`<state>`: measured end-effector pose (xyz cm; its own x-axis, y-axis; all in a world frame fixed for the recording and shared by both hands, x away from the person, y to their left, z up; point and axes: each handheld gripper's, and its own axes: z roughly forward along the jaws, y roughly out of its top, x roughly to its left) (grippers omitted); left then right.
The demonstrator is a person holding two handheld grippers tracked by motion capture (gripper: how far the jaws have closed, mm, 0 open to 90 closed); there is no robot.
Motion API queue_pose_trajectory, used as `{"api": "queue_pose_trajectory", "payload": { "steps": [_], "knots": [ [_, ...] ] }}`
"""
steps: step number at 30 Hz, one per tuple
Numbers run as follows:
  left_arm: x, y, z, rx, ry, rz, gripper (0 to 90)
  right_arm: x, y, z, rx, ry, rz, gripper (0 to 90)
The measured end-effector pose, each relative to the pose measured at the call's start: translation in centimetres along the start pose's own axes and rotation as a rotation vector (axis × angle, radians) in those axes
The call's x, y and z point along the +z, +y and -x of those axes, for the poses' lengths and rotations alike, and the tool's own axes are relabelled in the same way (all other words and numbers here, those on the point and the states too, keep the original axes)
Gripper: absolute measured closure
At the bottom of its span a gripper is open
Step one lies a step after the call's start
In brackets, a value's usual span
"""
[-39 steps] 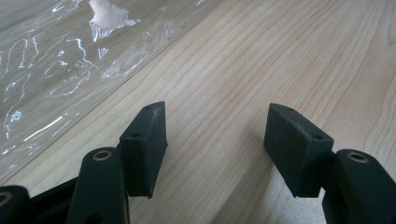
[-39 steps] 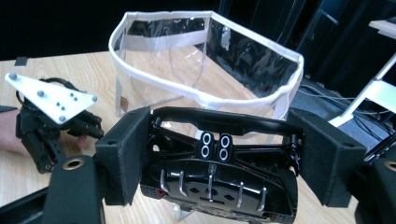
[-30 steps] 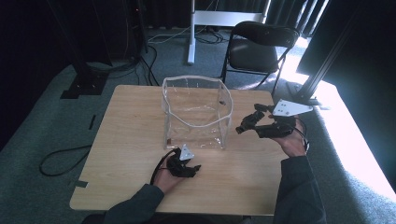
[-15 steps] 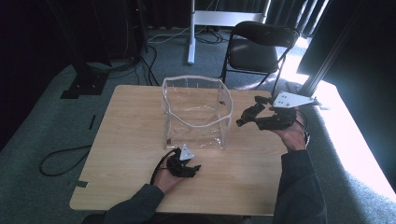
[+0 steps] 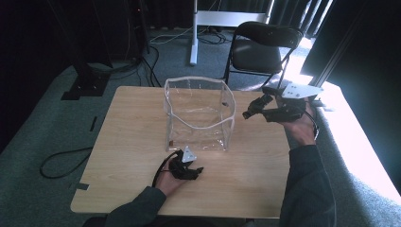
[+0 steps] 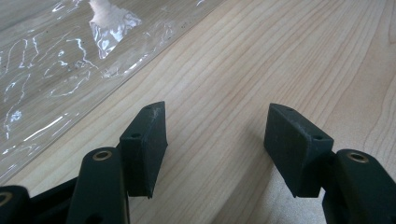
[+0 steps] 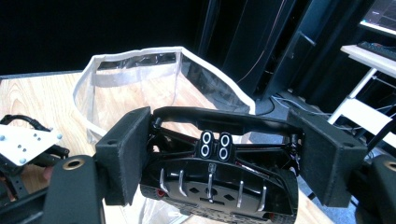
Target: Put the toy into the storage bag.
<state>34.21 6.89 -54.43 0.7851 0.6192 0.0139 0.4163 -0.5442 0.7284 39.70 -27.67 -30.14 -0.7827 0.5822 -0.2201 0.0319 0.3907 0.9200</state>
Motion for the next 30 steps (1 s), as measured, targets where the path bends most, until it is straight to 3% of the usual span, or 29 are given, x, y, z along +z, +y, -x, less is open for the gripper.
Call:
{"api": "queue_pose_trajectory", "payload": {
  "steps": [10, 18, 23, 30],
  "knots": [
    [0.0, 0.0, 0.0, -0.006, -0.004, -0.002, 39.5, 0.7, 3.2, 0.7, -0.049, 0.008, 0.010, 24.8],
    [0.0, 0.0, 0.0, 0.001, 0.000, -0.003, 39.5, 3.2, 5.2, -0.3, -0.090, 0.073, 0.012, 24.8],
    [0.0, 0.0, 0.0, -0.005, -0.002, -0.001, 39.5, 5.1, 5.3, -1.1, -0.093, 0.131, 0.016, 24.8],
    [0.0, 0.0, 0.0, -0.002, 0.000, 0.000, 39.5, 6.2, 4.0, -1.3, -0.092, 0.160, -0.026, 24.8]
  ]
}}
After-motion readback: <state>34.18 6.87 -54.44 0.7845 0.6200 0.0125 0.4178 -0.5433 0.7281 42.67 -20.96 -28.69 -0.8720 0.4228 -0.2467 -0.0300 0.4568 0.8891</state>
